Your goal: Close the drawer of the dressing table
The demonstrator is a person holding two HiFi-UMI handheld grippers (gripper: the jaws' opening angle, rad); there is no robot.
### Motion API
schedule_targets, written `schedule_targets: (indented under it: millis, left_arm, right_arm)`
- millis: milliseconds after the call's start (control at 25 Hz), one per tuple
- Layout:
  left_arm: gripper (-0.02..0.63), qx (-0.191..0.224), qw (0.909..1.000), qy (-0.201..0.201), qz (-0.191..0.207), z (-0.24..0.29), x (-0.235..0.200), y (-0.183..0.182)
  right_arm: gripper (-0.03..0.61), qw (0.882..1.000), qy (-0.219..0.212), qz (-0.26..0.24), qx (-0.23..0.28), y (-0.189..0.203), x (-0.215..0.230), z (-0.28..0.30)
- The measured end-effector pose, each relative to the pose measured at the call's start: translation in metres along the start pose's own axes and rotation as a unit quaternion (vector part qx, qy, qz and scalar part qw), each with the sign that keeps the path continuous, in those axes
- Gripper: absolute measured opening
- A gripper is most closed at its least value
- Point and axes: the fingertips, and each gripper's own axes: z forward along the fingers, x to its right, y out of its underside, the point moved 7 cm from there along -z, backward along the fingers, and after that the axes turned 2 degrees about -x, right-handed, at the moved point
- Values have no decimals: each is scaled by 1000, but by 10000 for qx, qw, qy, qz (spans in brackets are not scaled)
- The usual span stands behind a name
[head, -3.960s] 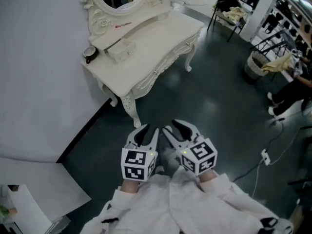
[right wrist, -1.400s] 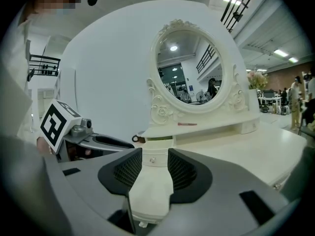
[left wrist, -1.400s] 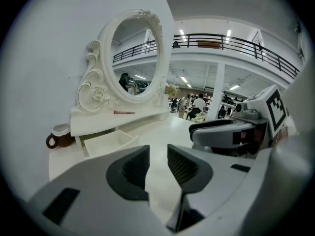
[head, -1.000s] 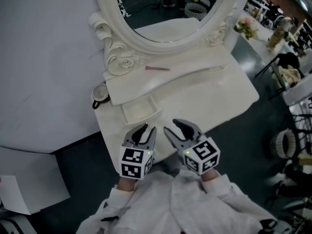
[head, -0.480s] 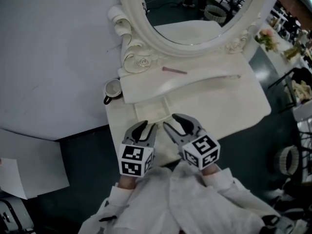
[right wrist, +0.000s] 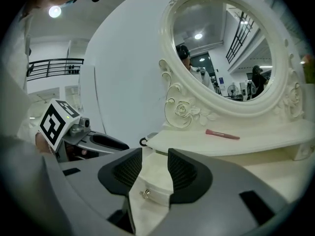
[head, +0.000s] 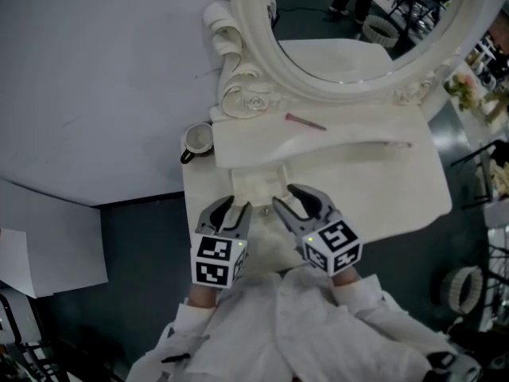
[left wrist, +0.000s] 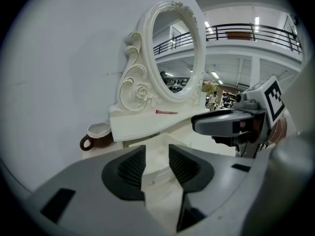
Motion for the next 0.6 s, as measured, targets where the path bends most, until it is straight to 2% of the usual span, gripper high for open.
schedule_targets:
  millis: [160,400,600]
  left_arm:
    - [143,27,9999,-96,-26,-1,-3,0]
    - [156,-133,9985,-224,483,-1,-1,9]
    - [184,-343,9982,-195,453,0,-4,20]
  right_arm:
    - [155,9997,-159,-88,-146,2,7,4]
    - [156,9990,-202,-174,-345,7,16,3]
    - [156,9981,-173,-248,-536,13,19,2]
